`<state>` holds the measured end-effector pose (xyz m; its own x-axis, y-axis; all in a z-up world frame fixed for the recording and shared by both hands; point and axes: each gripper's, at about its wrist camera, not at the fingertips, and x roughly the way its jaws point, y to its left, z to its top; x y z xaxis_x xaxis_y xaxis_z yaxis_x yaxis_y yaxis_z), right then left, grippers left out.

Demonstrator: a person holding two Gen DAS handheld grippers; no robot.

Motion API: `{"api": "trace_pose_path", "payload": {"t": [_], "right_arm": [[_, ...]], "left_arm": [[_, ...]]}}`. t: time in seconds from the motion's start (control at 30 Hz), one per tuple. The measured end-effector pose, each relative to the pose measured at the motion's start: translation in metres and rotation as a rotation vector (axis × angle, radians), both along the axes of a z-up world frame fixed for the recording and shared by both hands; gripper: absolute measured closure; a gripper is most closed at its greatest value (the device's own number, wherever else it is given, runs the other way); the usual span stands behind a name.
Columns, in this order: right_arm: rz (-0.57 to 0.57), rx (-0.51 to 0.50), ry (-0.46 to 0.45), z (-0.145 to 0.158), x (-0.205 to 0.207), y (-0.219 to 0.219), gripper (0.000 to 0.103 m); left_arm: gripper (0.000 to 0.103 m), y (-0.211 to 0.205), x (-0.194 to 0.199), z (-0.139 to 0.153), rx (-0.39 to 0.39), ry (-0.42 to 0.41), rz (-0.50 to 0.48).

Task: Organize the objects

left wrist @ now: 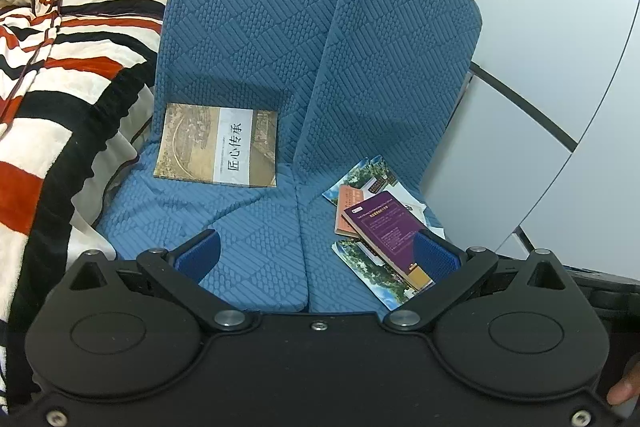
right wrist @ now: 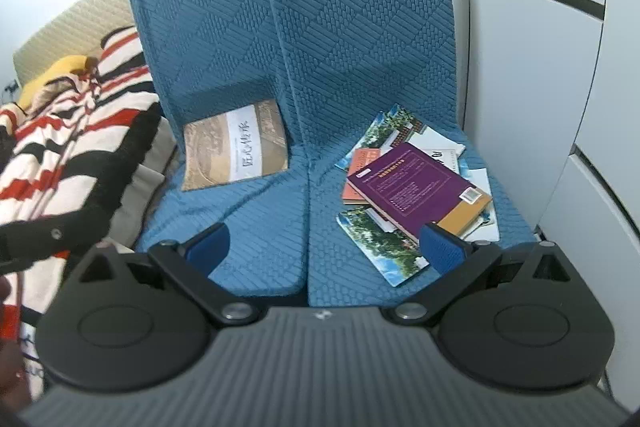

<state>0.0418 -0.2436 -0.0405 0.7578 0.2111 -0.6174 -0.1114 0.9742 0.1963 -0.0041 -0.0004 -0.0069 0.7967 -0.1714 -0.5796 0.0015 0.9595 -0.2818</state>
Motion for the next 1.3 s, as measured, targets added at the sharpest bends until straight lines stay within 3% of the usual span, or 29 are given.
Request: {"api": "trace_pose_path", "payload": {"t": [1.3], "right_arm": [[0.051, 0.046, 0.009, -0.001, -0.009, 0.002, 0.000]], "left_arm": [[0.000, -0.007, 0.001, 0.011, 0.019, 0.014, -0.045]]}}
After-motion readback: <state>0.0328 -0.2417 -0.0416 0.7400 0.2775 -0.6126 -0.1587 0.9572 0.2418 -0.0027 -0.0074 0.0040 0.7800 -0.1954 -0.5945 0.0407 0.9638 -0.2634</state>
